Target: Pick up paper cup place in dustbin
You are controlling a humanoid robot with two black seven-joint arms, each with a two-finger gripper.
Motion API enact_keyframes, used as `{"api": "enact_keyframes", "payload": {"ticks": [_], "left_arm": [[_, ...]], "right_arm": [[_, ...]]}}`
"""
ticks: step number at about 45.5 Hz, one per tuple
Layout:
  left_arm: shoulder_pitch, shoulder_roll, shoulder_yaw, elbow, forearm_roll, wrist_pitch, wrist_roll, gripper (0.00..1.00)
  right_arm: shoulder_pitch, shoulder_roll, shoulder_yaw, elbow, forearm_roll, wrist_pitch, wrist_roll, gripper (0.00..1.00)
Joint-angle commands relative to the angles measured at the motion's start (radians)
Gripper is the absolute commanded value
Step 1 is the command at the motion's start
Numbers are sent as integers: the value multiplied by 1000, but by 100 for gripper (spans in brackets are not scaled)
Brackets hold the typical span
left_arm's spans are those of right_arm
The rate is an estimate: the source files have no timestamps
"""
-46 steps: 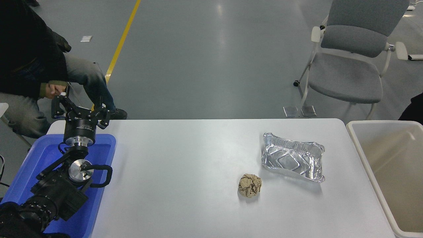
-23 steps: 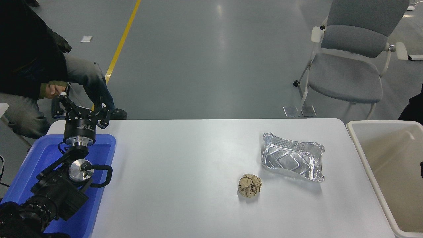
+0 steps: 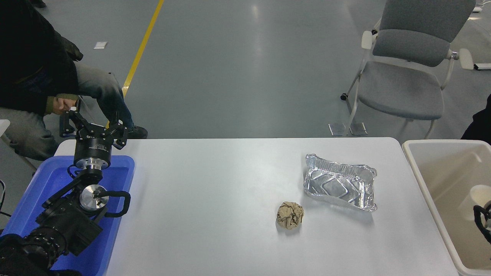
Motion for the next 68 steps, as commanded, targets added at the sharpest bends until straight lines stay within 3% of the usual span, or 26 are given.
{"api": "enact_keyframes", "payload": {"ticks": [1, 18, 34, 48, 61, 68], "left_arm": [[0, 0, 0, 0, 0, 0, 0, 99], [0, 0, 0, 0, 0, 0, 0, 99], [0, 0, 0, 0, 0, 0, 1, 99], [0, 0, 0, 0, 2, 0, 1, 99], [0, 0, 0, 0, 2, -2, 1, 99], [0, 0, 0, 0, 2, -2, 1, 99]], "right_arm": [[-1, -4, -3, 9, -8, 6, 1, 100], [37, -82, -61, 222, -102, 14, 4, 100], [247, -429, -365, 745, -433, 17, 5, 100], [597, -648, -773, 1142, -559, 26, 7, 100], [1121, -635, -1325, 1321, -596, 114, 7, 100], [1405, -520, -1587, 1400, -591, 172, 7, 100]]}}
